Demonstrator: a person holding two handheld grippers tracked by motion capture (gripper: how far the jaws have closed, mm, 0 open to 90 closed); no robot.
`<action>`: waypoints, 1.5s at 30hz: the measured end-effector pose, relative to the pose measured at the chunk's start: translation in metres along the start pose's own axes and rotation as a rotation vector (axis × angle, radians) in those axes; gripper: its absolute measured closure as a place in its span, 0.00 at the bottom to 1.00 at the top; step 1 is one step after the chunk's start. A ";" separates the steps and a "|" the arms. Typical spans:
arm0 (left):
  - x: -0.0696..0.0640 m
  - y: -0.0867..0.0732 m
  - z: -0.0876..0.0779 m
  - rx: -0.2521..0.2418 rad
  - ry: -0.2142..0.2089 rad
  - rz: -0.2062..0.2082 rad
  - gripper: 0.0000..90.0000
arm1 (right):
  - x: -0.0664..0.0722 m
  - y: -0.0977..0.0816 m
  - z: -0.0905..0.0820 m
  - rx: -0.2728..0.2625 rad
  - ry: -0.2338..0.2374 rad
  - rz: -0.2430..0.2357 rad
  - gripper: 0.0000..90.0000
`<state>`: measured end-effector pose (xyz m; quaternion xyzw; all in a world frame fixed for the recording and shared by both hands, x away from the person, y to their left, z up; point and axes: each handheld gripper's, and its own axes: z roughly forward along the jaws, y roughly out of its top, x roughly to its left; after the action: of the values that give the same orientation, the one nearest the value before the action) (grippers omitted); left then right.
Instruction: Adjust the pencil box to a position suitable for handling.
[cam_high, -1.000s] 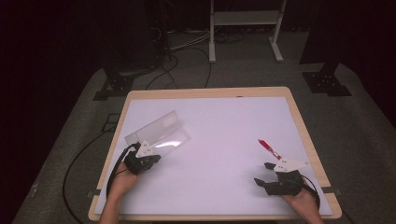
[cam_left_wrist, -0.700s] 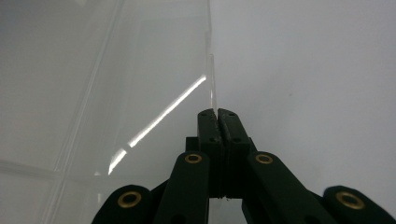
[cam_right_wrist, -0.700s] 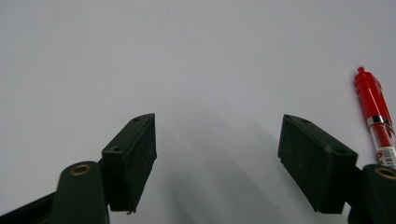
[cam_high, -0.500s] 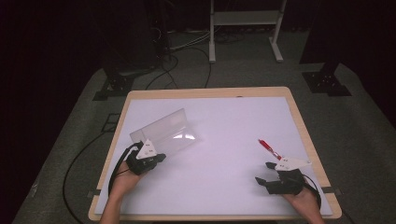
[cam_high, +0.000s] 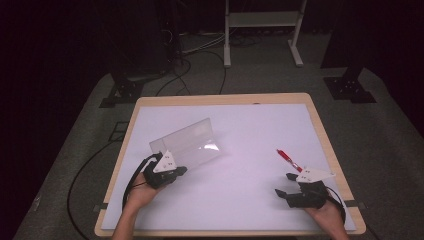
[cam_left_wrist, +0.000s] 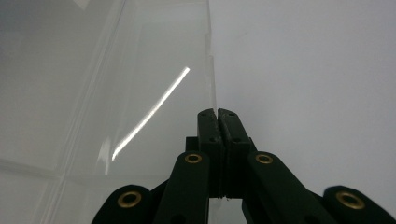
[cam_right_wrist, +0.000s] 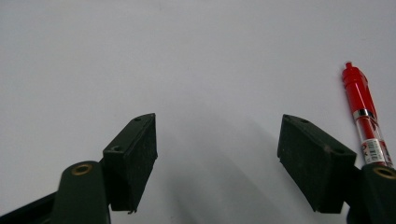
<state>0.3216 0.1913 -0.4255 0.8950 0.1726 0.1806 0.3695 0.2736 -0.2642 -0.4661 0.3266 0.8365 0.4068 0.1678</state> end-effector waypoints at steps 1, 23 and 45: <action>-0.001 0.001 0.000 -0.007 -0.005 -0.002 0.99 | 0.000 0.000 0.000 0.001 0.000 0.002 0.31; -0.025 0.024 0.017 -0.036 -0.075 0.076 0.99 | -0.004 -0.001 -0.005 -0.009 -0.020 0.010 0.31; -0.042 0.034 0.030 -0.057 -0.118 0.133 0.99 | -0.004 -0.001 -0.007 -0.017 -0.027 0.006 0.31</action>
<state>0.3042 0.1320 -0.4289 0.9027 0.0853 0.1564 0.3916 0.2726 -0.2715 -0.4631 0.3332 0.8297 0.4099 0.1806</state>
